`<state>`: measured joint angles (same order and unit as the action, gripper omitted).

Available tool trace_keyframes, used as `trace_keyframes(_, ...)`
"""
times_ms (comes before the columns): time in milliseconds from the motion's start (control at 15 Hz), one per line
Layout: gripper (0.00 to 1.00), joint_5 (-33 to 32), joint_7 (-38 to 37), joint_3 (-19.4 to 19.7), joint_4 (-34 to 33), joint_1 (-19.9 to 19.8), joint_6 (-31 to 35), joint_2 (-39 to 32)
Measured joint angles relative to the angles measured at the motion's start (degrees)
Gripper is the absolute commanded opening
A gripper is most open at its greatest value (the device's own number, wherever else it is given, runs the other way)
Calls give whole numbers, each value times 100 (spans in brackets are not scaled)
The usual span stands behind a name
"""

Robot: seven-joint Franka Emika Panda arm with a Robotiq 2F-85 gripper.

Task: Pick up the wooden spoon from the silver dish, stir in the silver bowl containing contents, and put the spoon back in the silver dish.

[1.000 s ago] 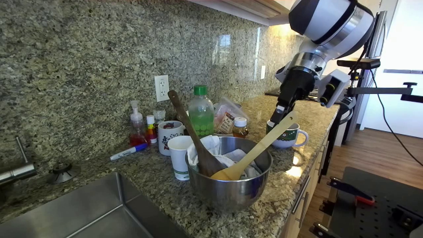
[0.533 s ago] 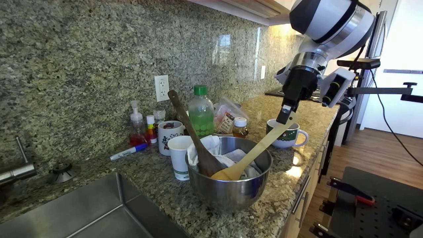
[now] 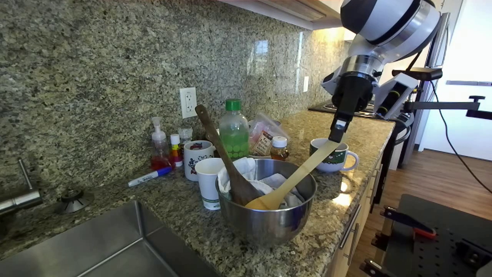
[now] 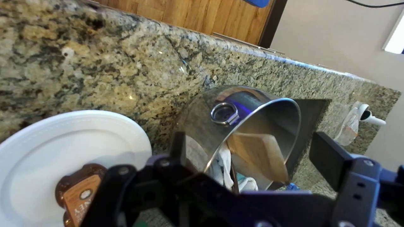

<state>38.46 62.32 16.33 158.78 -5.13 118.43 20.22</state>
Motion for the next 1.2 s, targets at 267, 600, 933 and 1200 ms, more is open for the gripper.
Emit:
trace_keyframes(267,49,0,-3,-48,0,-1,0,103)
trace_keyframes(600,12,0,-13,-101,0,-1,0,152)
trace_keyframes(933,6,0,-73,-127,0,0,2,185)
trace_keyframes(1200,6,0,-84,-208,-1,6,3,204)
